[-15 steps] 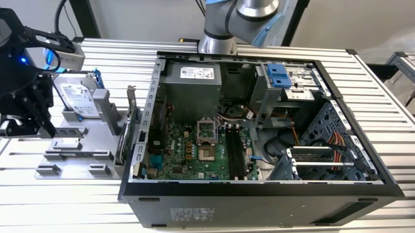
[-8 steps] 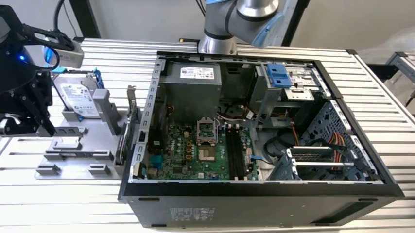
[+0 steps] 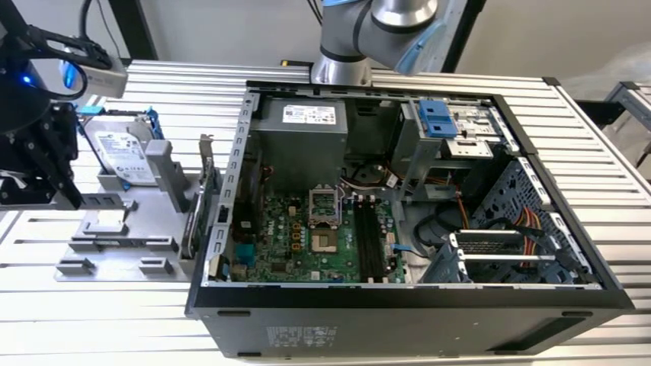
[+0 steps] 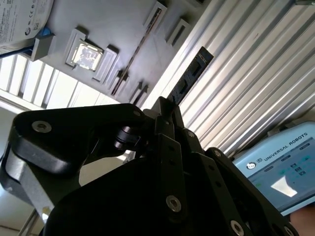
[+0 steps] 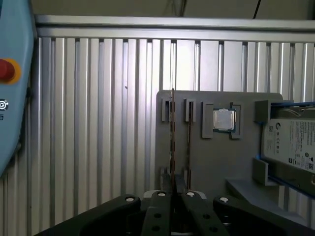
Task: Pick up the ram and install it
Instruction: 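Pick up the ram and move it above insertion slot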
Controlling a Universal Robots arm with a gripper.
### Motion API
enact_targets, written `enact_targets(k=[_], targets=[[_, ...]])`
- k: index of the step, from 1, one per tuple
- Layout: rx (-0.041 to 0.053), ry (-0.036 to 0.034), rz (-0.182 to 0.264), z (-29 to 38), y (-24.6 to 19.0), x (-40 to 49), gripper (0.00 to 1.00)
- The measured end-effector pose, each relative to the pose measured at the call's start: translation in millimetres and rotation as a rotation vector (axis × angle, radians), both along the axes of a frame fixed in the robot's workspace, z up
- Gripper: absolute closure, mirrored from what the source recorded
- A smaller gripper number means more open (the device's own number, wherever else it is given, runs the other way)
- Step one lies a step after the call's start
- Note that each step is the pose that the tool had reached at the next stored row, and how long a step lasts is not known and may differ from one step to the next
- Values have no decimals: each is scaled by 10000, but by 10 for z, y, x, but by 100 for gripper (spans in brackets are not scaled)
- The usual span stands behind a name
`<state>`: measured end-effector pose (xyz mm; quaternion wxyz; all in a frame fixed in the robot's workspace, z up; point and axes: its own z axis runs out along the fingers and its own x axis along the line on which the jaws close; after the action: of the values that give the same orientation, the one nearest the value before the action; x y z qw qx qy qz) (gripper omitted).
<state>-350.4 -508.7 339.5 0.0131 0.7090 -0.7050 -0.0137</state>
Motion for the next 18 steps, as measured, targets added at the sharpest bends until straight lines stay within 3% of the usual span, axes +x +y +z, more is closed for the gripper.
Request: enact_targets(k=[18], targets=[[0,0,0,99,0,0,100]])
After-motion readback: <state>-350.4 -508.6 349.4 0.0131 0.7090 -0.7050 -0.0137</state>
